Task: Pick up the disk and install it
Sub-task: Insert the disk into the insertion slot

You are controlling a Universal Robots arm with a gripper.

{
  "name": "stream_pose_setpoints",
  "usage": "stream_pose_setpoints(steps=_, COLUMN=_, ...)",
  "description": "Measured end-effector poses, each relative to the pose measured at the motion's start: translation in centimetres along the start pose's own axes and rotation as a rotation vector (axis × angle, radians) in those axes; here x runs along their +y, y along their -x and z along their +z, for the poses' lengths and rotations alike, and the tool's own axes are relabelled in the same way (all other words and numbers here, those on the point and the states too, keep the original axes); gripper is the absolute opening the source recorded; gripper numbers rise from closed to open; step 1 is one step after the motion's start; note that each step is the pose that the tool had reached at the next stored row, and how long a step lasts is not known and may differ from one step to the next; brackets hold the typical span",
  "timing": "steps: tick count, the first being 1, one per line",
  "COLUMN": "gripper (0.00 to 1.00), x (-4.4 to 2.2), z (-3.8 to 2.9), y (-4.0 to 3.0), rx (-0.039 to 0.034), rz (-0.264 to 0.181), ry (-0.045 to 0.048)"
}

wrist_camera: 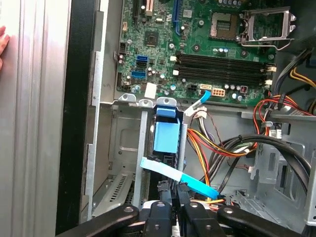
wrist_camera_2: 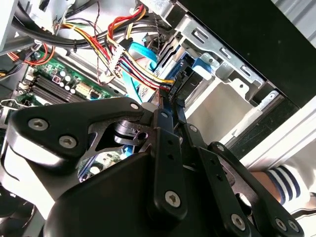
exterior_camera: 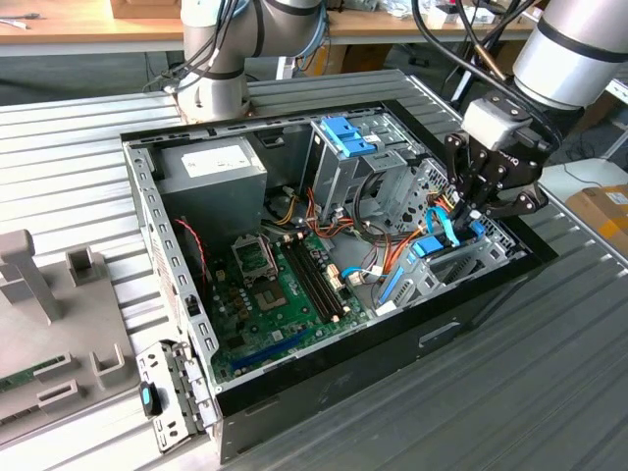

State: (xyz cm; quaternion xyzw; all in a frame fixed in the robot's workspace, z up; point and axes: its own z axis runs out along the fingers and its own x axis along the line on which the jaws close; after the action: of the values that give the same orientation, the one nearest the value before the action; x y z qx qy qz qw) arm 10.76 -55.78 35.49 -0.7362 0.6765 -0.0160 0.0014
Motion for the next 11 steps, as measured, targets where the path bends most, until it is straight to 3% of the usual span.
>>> stream_pose_setpoints(steps=1, gripper=0.16, x=-0.04, z=0.0, y=0.0, rx=0.0004, rz=0.001, ry=0.0001)
stream_pose_setpoints(steps=4, gripper=0.16, x=-0.06, z=0.01, y=-0.01, rx=0.0105, rz=0.01, ry=0.0011)
stream_pose_setpoints(steps=5, gripper=0.16, x=-0.06, z=0.0, y=-0.01, rx=0.0179, rz=0.011, ry=0.0017)
stream_pose_setpoints(steps=11, gripper=0.16, x=-0.06, z=0.12, y=-0.01, rx=0.0225, rz=0.011, ry=0.002)
